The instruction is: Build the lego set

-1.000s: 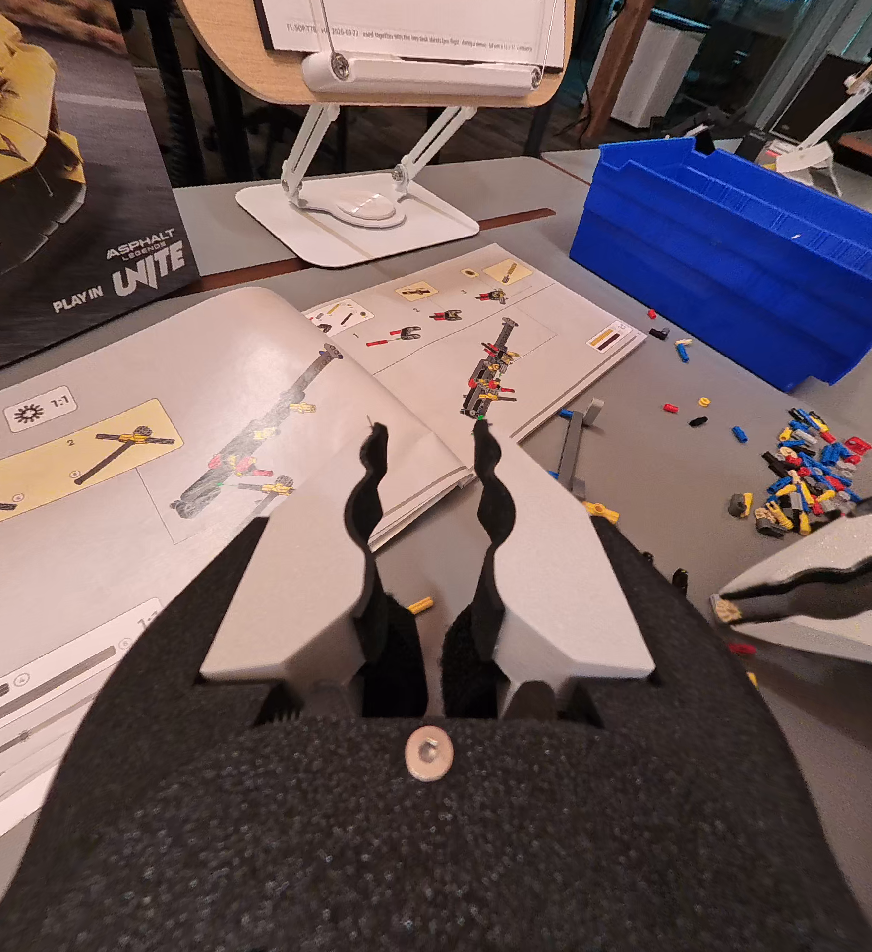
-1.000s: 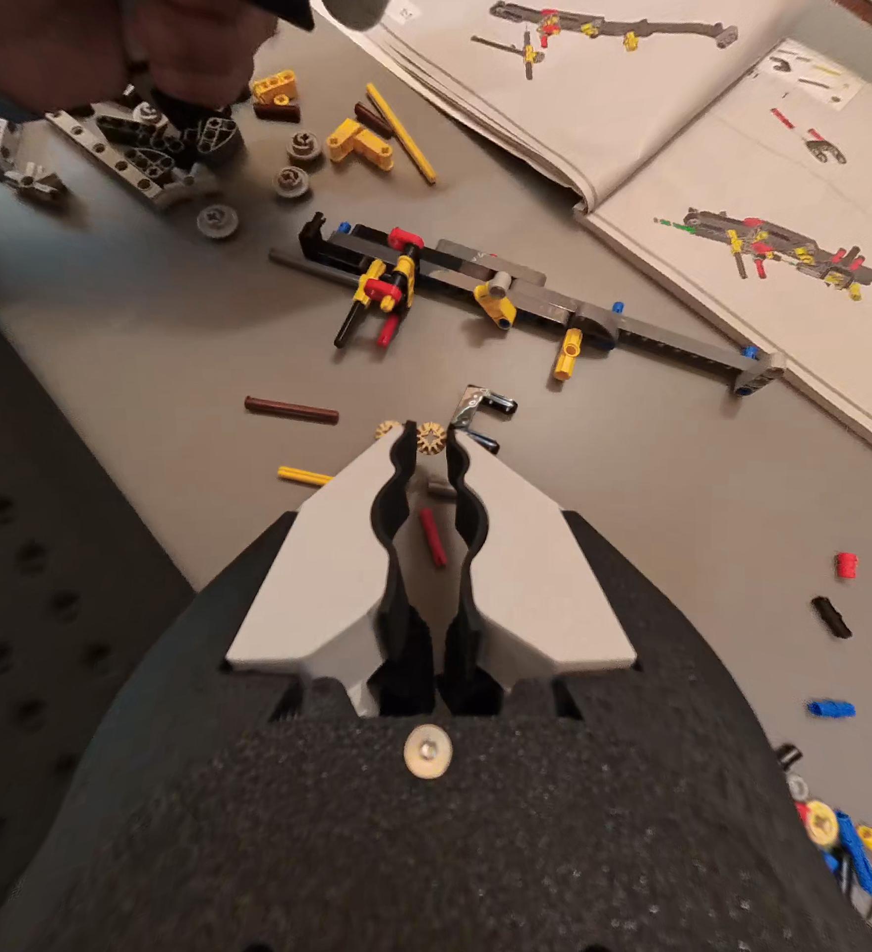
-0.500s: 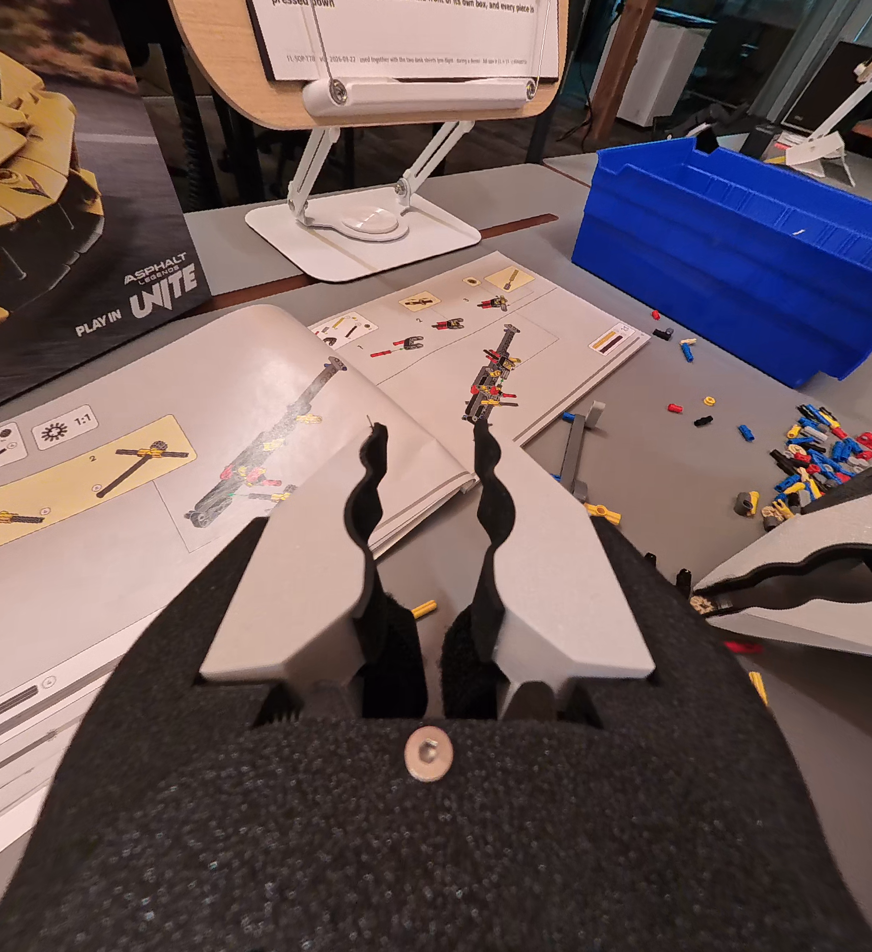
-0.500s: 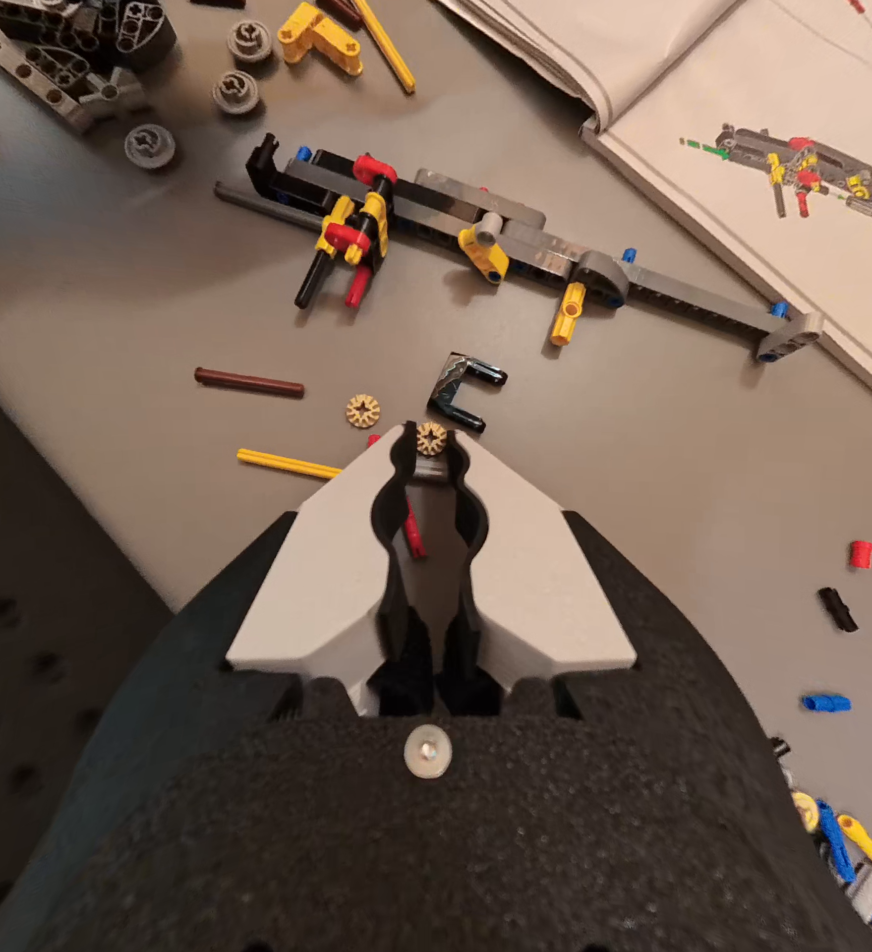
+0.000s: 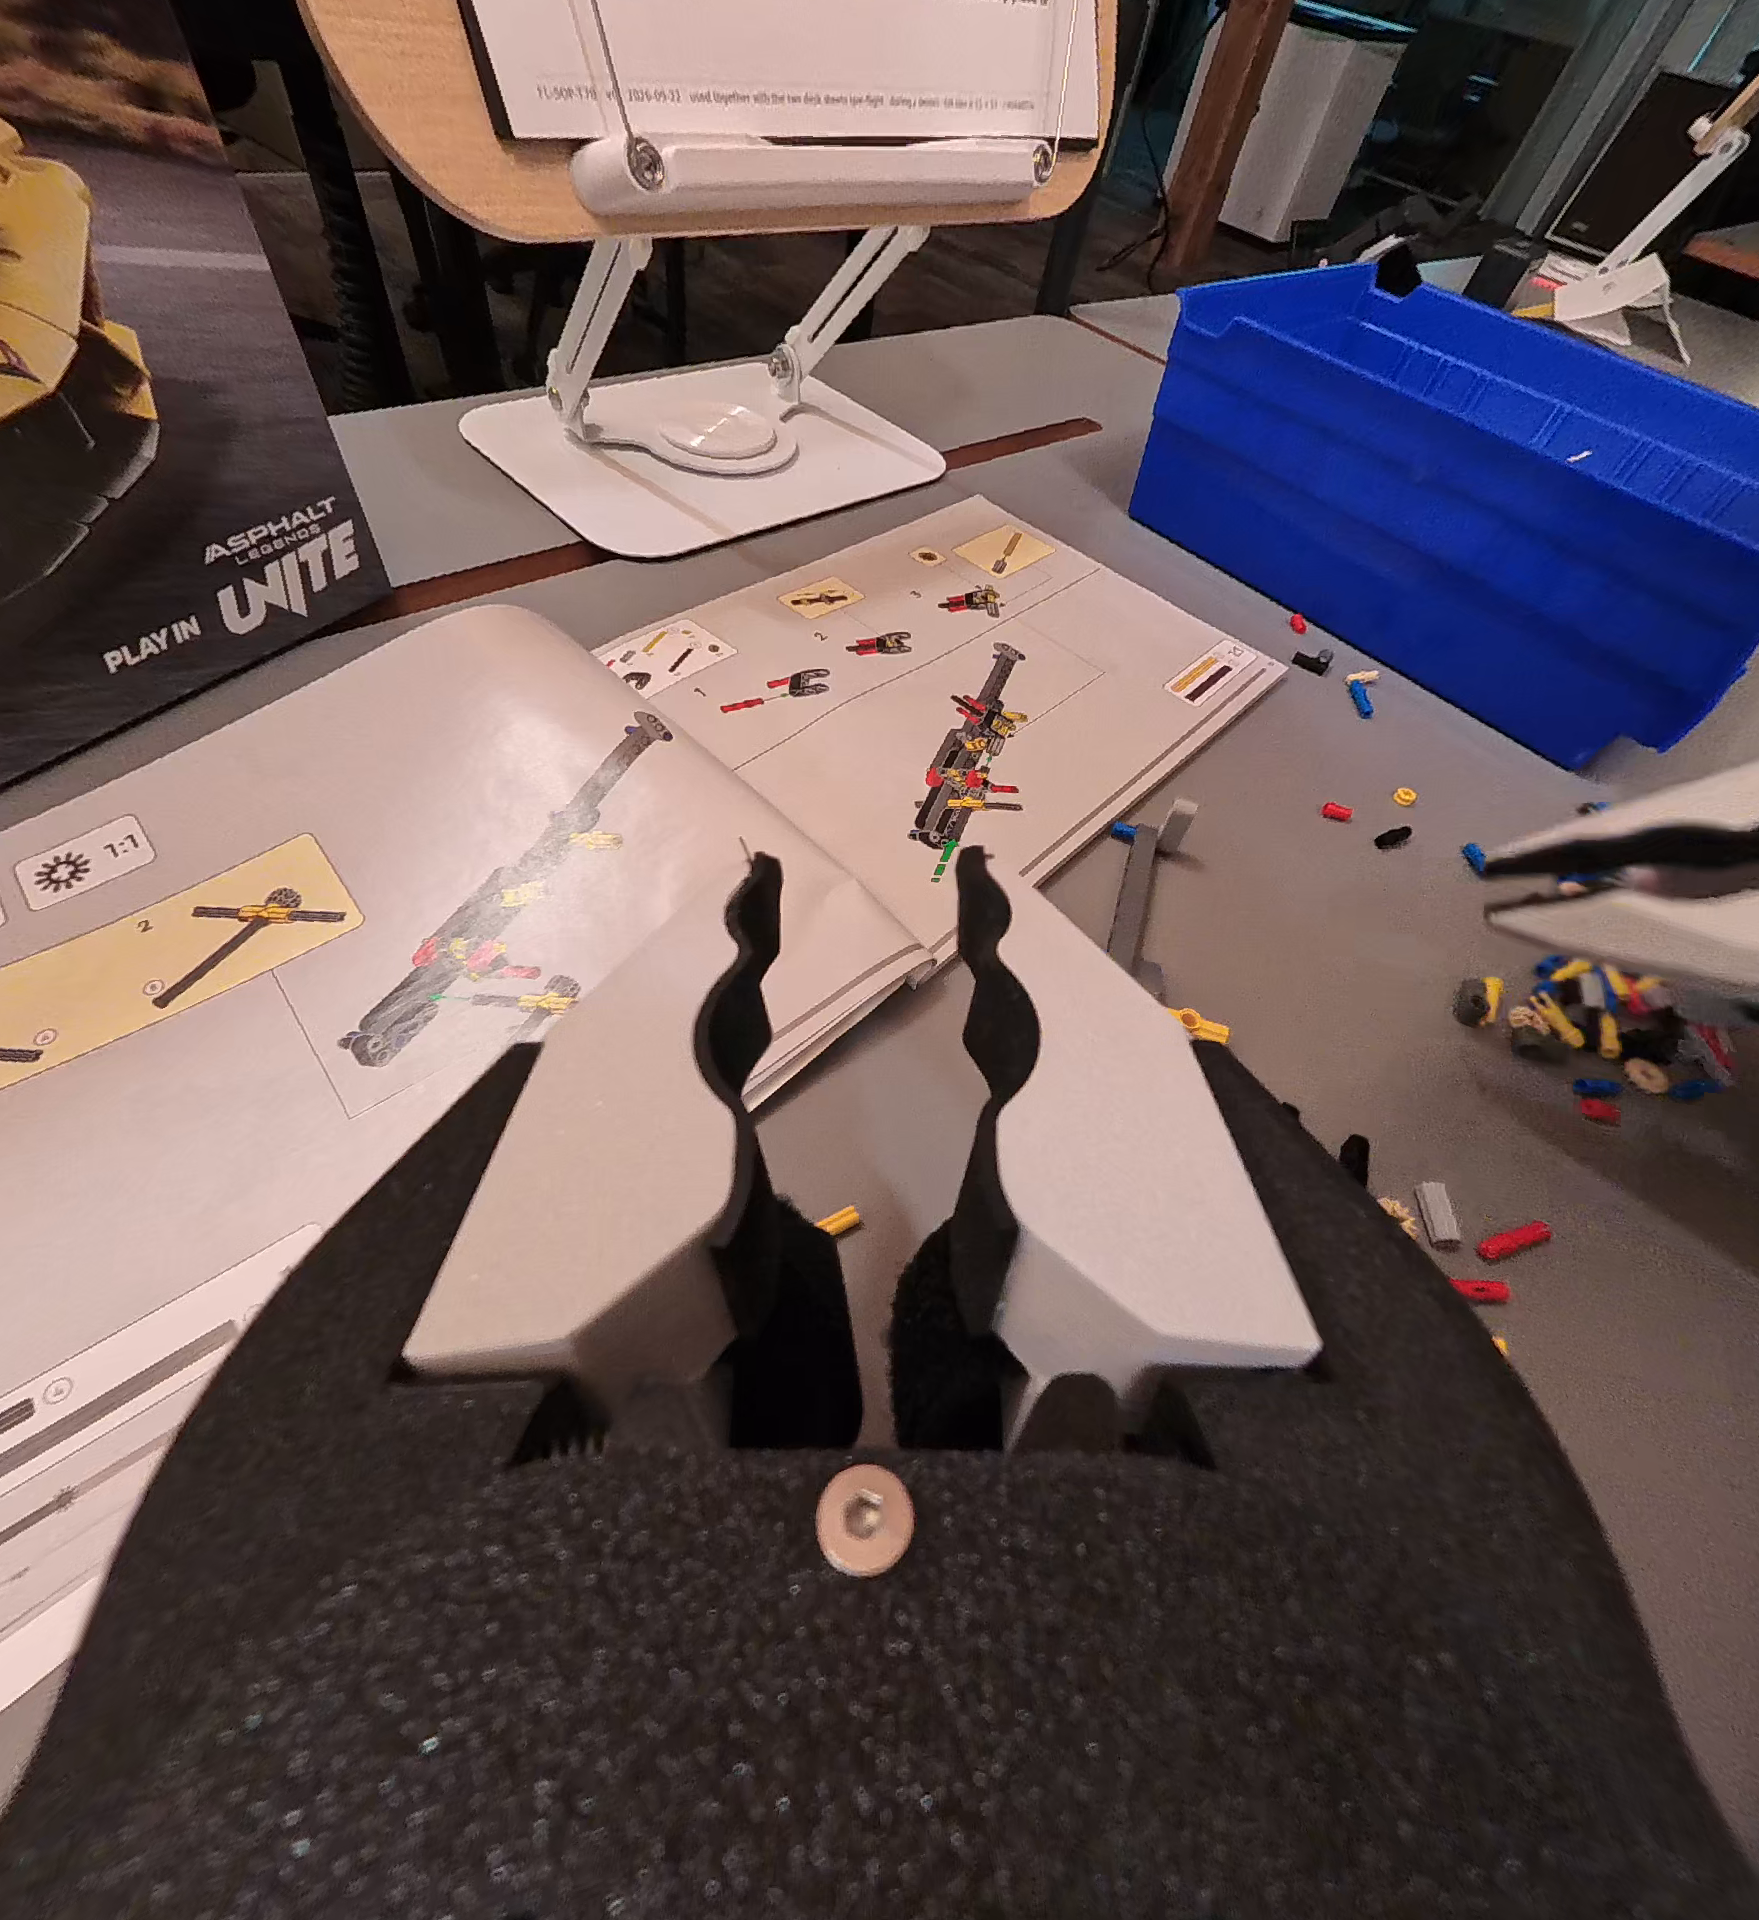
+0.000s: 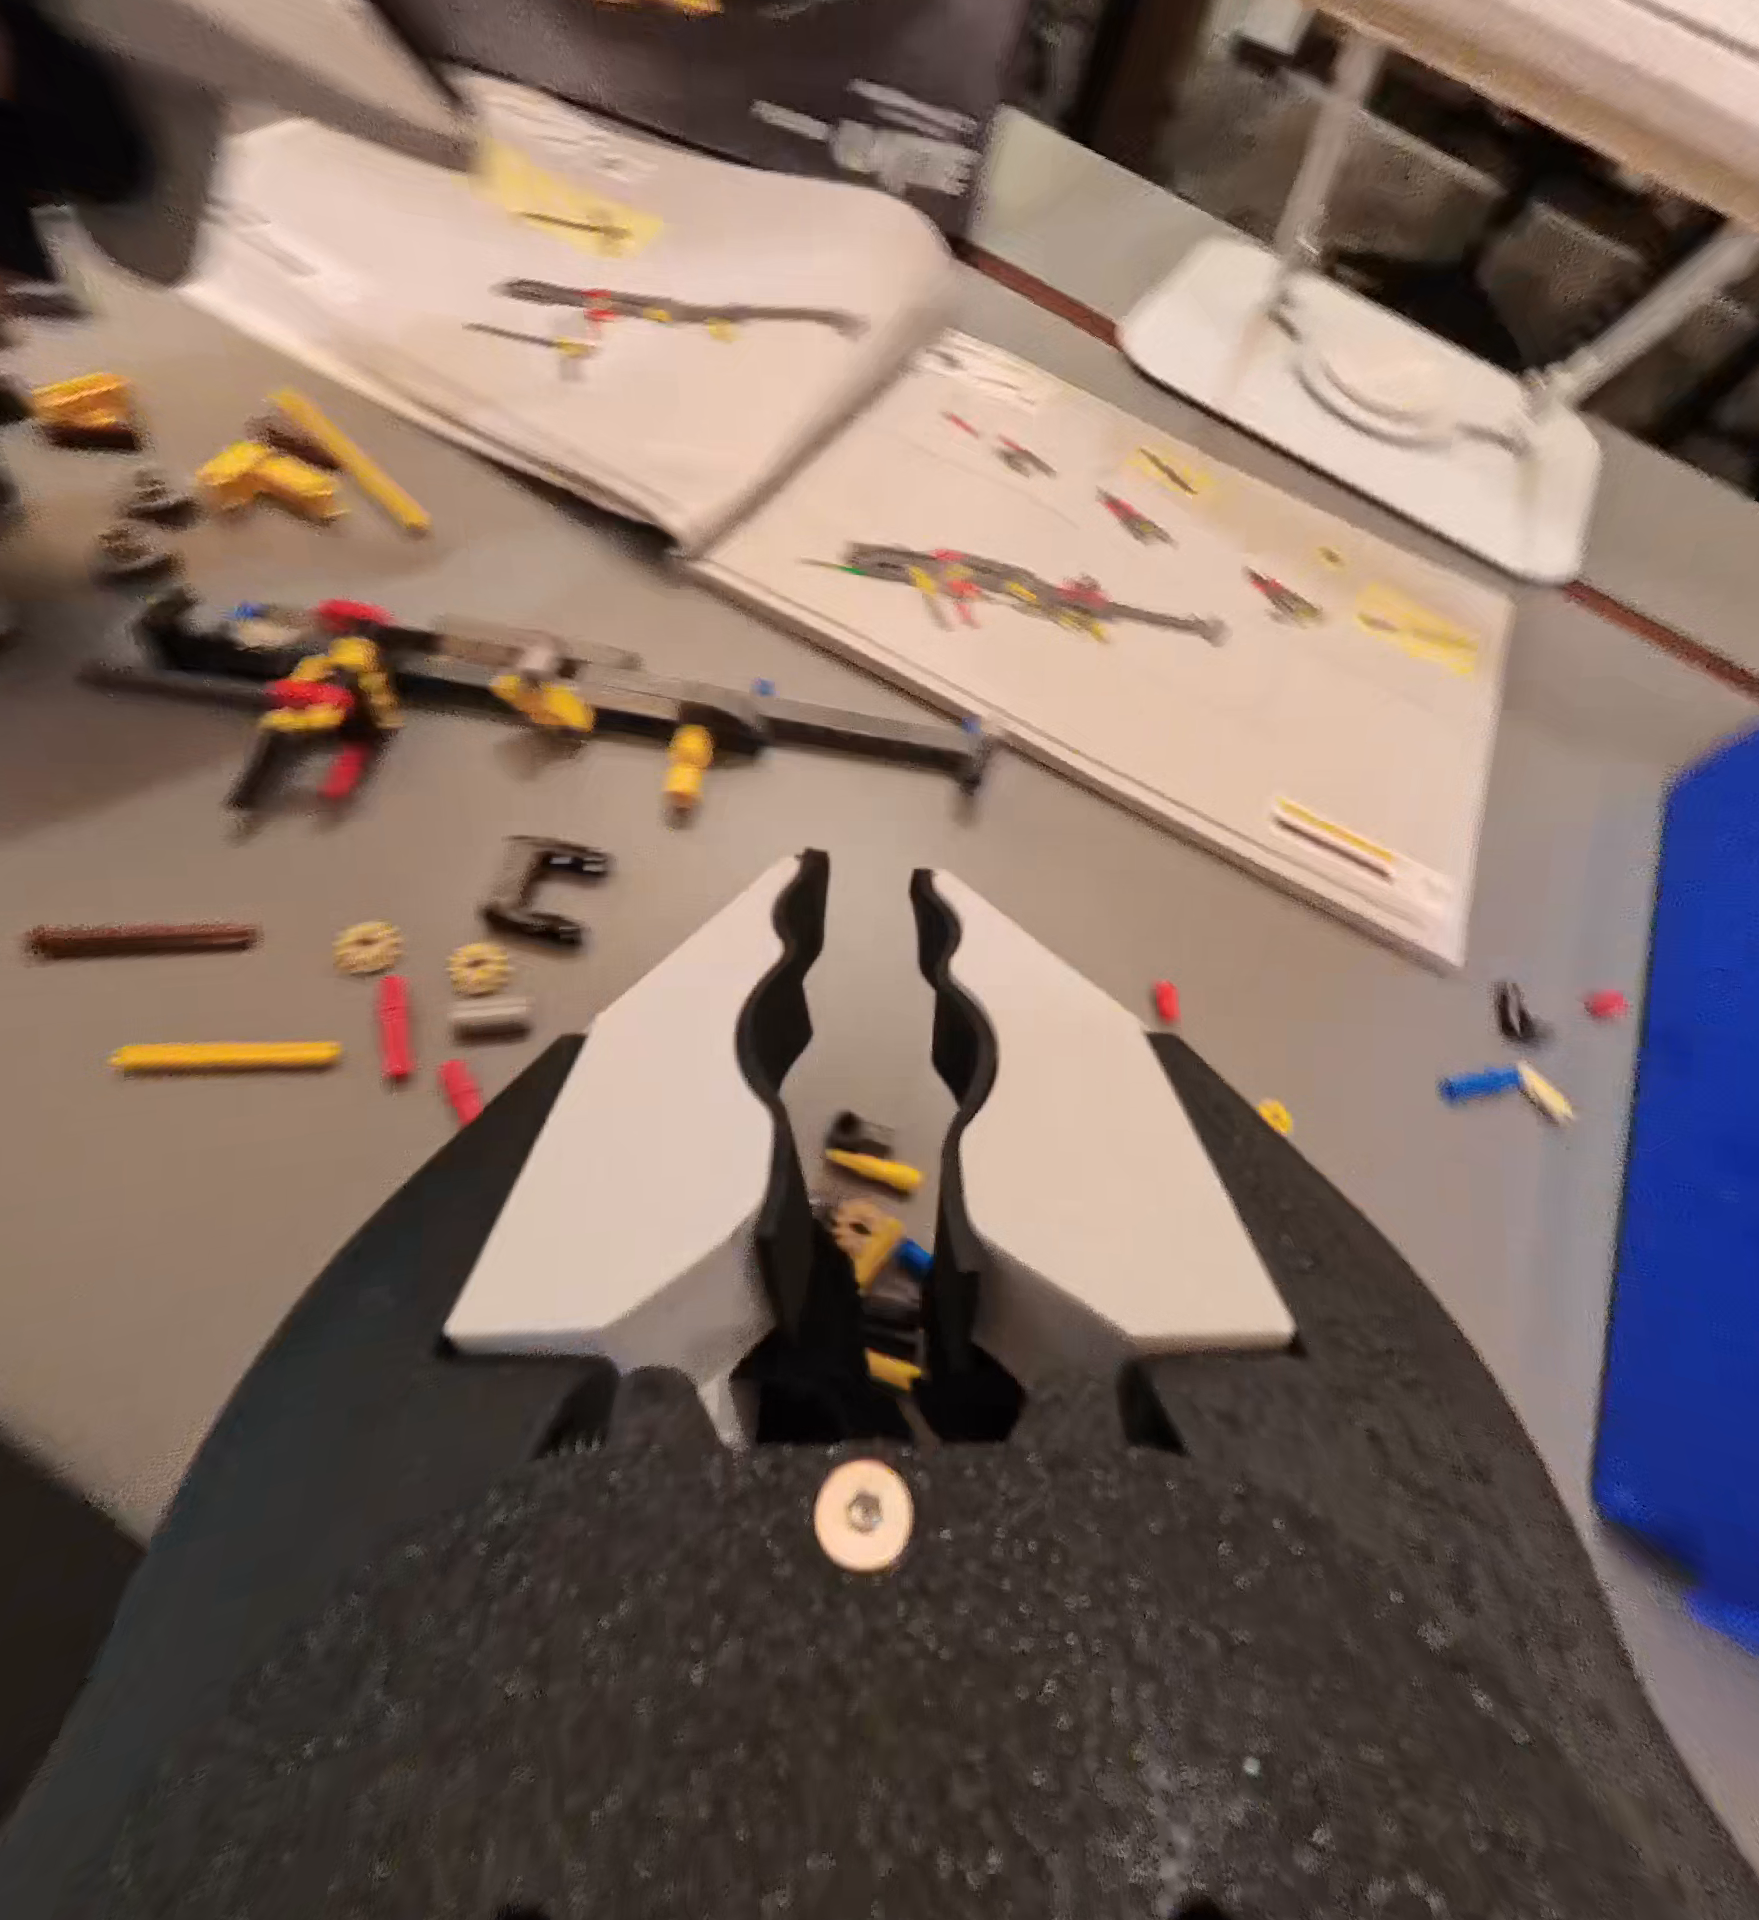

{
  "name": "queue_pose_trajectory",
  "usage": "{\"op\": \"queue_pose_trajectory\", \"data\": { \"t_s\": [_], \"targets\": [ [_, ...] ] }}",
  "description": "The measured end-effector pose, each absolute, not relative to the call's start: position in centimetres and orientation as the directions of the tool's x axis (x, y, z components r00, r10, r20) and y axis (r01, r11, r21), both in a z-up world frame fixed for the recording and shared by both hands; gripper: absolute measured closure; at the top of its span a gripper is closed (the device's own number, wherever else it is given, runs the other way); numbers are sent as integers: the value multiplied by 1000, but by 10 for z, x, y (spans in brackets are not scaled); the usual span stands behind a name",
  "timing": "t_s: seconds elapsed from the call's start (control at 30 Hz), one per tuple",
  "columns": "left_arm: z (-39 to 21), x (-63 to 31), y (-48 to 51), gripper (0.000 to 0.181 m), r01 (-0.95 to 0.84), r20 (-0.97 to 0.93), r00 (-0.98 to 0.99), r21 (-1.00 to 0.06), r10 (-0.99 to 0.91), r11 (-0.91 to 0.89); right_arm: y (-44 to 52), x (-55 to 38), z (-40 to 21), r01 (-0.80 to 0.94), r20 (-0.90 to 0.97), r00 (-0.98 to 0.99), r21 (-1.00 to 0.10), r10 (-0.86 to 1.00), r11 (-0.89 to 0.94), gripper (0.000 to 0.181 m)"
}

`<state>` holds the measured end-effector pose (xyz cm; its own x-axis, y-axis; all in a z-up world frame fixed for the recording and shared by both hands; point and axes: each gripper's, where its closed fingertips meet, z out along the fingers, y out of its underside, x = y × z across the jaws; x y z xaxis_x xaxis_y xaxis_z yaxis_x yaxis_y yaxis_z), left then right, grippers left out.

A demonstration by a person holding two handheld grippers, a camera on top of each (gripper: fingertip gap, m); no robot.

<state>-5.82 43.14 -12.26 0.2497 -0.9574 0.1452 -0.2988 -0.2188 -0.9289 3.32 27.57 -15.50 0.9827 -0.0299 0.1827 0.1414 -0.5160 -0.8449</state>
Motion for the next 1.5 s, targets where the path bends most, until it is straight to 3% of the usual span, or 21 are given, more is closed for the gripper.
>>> {"op": "queue_pose_trajectory", "data": {
  "t_s": [0.13,0.27,0.5,0.7,0.97,1.2,1.4,1.5],
  "targets": [
    [-124,-58,430,149,-303,157,243,-925,-957,-228,263,75,-174,-77,39,981,-818,-189,-570,146],
    [-124,-58,430,149,-300,163,242,-925,-956,-233,246,110,-191,-192,43,932,-784,-360,-590,151],
    [-129,-57,430,149,-308,184,236,-917,-954,-253,234,139,-198,-251,65,885,-767,-460,-590,164],
    [-133,-55,429,149,-322,183,231,-913,-956,-253,240,145,-205,-302,-11,895,-749,-445,-590,163],
    [-136,-55,429,149,-331,182,229,-909,-956,-252,242,149,-210,-214,130,889,-728,-438,-651,177],
    [-135,-56,430,149,-325,181,234,-911,-955,-252,250,136,-196,-127,156,921,-747,-358,-652,177],
    [-135,-57,433,149,-326,172,243,-913,-955,-247,274,15,-168,55,4,996,-801,86,-597,178],
    [-135,-57,432,149,-331,165,243,-912,-956,-242,272,-20,-180,106,0,987,-761,163,-640,181]
  ]
}}
